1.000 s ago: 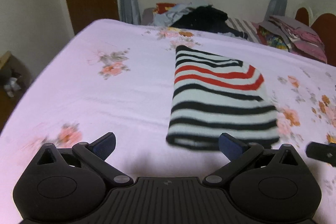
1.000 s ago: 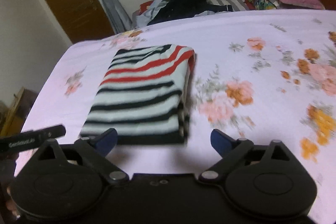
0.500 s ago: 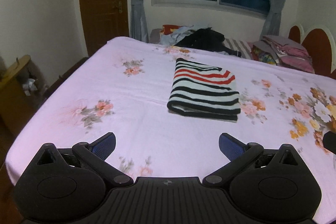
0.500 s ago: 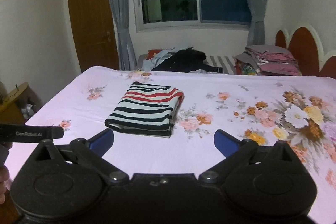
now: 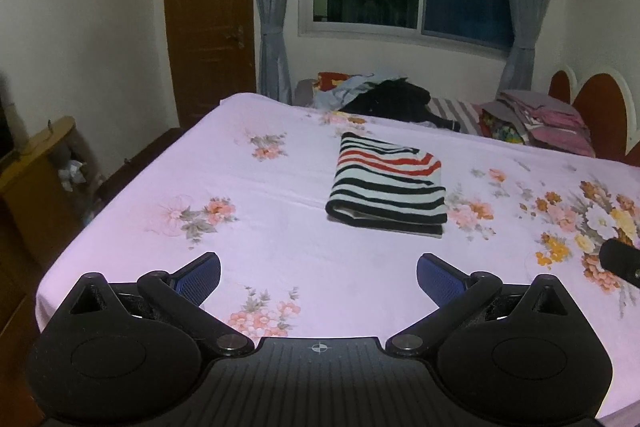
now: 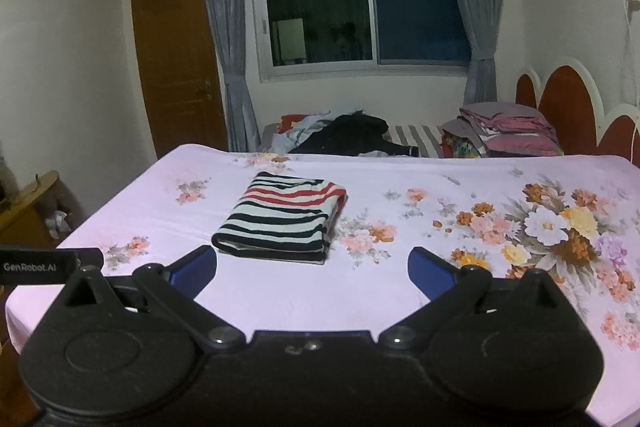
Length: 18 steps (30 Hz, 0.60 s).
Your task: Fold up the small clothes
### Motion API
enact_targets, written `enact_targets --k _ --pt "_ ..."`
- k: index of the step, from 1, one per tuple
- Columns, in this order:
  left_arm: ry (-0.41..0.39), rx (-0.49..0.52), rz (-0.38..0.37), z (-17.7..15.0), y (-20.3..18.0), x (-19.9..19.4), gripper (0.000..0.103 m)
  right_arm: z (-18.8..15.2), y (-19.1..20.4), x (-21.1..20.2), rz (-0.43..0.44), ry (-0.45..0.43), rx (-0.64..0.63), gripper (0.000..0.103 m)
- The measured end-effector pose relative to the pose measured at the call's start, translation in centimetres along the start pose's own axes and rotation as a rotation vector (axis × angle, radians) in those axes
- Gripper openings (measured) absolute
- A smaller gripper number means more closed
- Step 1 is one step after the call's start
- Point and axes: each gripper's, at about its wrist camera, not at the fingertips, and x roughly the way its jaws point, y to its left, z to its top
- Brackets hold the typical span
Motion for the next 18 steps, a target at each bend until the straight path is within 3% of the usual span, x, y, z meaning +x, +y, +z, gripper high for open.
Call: enact_targets --k 18 --pt "-0.005 0.02 -0.002 0.0 -0.4 -1.1 0.103 0.1 0.0 -0.3 0.018 -0.003 0.005 0.102"
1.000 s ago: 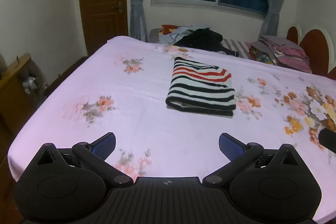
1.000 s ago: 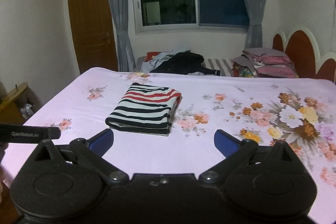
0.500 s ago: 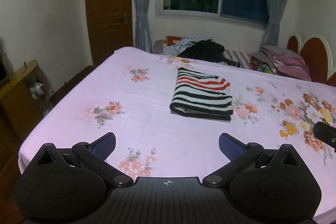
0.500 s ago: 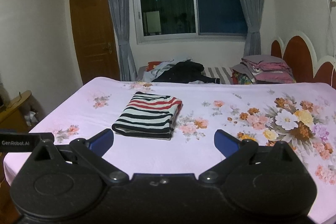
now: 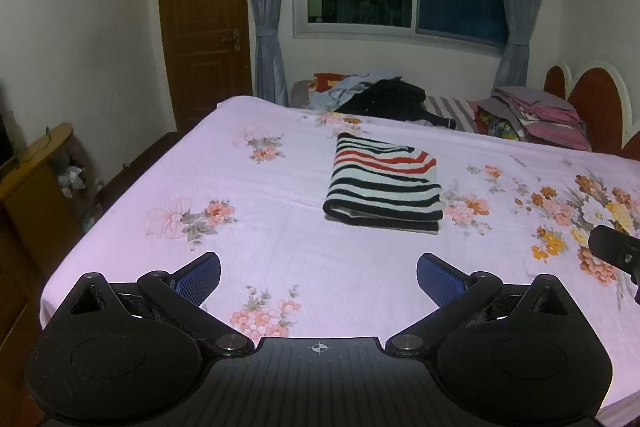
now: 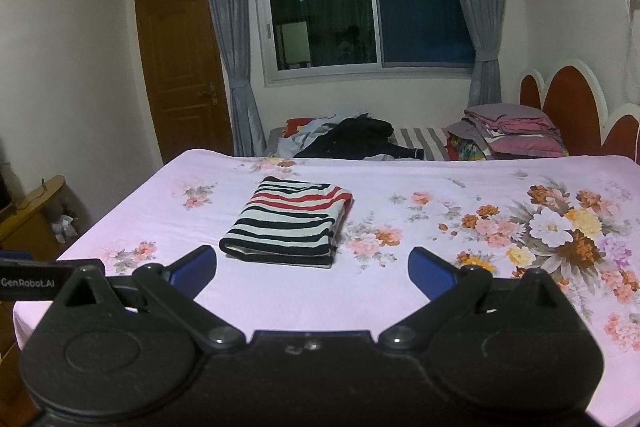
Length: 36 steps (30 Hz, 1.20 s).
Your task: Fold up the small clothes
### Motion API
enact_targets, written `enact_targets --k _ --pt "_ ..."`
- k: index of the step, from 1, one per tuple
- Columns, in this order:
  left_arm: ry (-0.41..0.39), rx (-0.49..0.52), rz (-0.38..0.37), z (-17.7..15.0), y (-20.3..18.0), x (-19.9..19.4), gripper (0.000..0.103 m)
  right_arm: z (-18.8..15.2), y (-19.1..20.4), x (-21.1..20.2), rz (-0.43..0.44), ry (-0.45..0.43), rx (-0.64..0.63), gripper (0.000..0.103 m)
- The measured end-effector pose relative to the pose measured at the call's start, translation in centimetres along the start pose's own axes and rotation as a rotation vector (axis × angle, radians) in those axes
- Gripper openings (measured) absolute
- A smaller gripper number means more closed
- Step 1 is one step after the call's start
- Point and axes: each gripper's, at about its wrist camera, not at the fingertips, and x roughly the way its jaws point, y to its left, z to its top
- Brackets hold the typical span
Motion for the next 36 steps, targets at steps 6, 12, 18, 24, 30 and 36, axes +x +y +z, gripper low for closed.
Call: enact_targets --k 6,12,18,24,30,36 --pt "0.0 0.002 -0.005 0.06 -0.18 -0.07 0.103 0.02 0.1 0.02 -0.002 0.0 -0.002 0.102" --pt "0.0 0.002 -0.006 0.12 -0.29 -0.04 0.103 0.02 0.05 -0.05 0.0 -0.003 -0.001 0.102" --pt "0.001 0.002 -0.006 0.17 -0.34 0.01 0.103 0.18 -0.07 -0.07 0.0 0.007 0.002 0.102" --pt "0.009 -0.001 -0.009 0.27 -0.34 0.06 0.103 0.25 -0.13 -0.02 0.002 0.006 0.001 0.102" --pt "0.011 0.001 -0.011 0.36 -0.18 0.28 0.103 0.31 -0.15 0.18 0.004 0.011 0.005 0.102" --pt "0.01 0.003 -0.012 0.39 -0.22 0.41 0.103 0.28 -0.15 0.25 0.004 0.012 0.006 0.103"
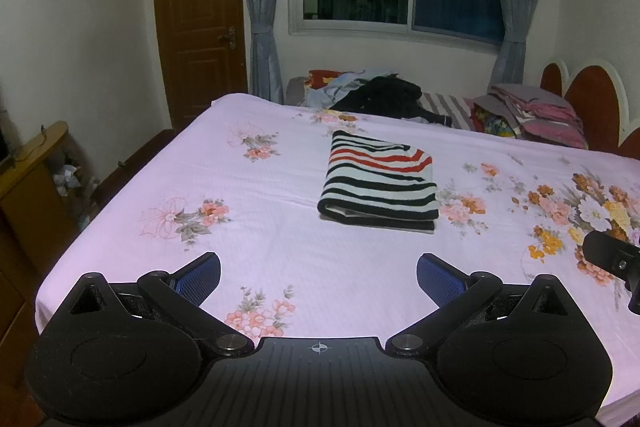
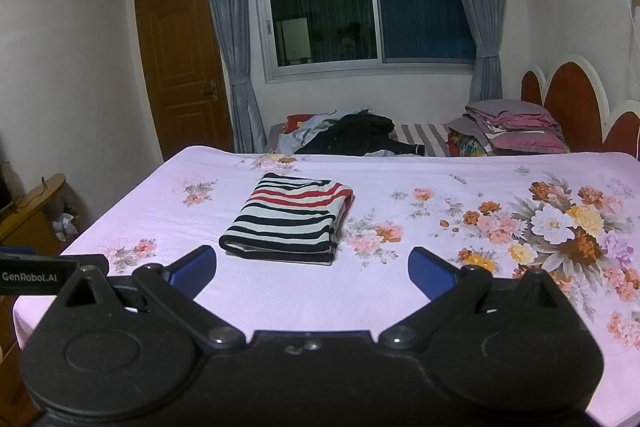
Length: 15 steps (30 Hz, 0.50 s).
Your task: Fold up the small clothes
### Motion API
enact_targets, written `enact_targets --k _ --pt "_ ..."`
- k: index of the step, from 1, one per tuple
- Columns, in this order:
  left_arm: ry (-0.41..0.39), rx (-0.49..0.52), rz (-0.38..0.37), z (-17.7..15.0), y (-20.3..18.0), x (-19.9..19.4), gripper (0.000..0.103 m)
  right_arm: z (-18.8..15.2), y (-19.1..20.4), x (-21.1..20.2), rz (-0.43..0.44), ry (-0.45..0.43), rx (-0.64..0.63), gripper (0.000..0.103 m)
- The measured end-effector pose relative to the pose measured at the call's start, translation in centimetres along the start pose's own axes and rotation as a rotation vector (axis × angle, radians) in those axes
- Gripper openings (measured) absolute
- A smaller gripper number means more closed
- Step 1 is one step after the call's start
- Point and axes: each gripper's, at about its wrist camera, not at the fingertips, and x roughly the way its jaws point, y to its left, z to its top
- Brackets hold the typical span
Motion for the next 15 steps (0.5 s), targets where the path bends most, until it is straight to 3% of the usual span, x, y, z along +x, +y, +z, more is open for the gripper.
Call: enact_targets --k 15 --pt "0.015 0.003 -0.012 0.43 0.18 0.91 0.103 -0.39 0.41 0.77 0.0 0.01 0.003 0.102"
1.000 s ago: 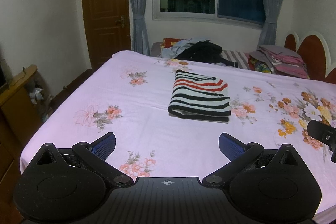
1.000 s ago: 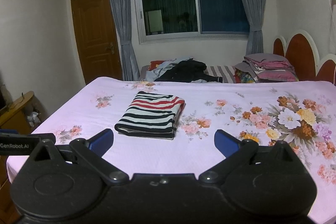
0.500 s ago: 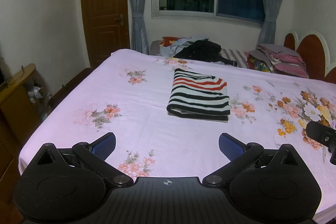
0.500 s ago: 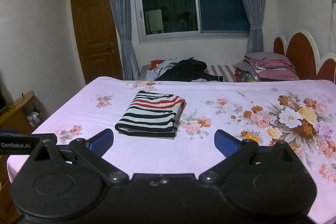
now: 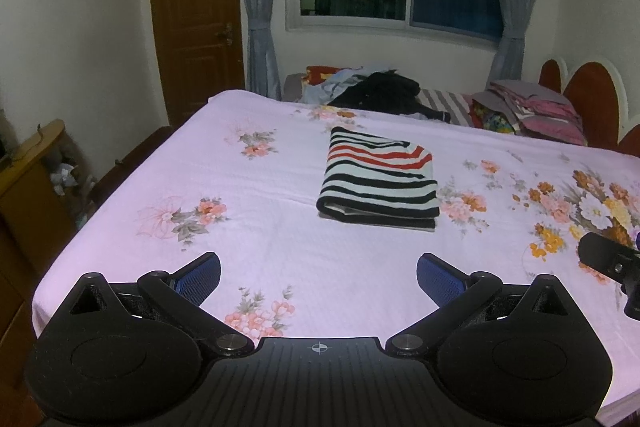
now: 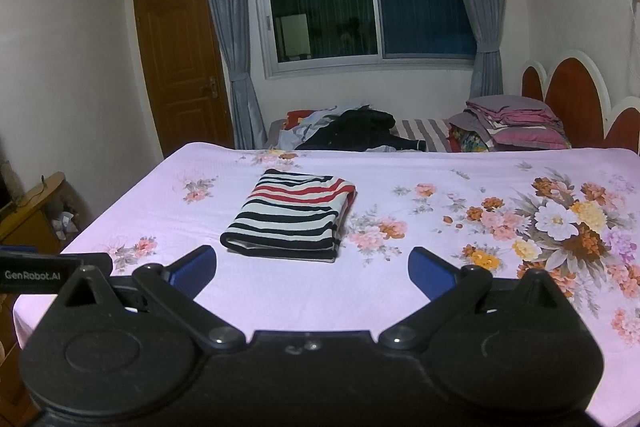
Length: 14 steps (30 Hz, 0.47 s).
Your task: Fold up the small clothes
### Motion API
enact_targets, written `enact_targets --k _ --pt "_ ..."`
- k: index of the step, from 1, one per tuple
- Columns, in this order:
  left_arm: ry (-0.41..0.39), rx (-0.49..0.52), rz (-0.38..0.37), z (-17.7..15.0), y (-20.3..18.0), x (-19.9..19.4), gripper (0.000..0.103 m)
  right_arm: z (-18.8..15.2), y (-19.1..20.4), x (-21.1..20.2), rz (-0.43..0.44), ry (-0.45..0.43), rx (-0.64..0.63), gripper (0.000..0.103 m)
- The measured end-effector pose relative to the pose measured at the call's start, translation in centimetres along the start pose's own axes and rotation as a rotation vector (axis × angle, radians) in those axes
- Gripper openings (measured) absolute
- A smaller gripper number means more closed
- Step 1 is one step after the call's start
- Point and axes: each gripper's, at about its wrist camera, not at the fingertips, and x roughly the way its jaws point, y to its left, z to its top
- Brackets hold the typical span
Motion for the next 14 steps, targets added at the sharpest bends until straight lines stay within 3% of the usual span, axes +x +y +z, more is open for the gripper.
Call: enact_targets --k 7,14 --pt "0.008 0.006 -0.035 0.3 -0.4 1.8 0.103 -0.3 -0.3 1.6 -0.008 0.028 0.013 0.103" --pt "0.018 0.0 -0.008 2.2 -0.6 7.7 0.103 -0.8 -2.3 5.0 -0.057 0.081 0.038 0.103"
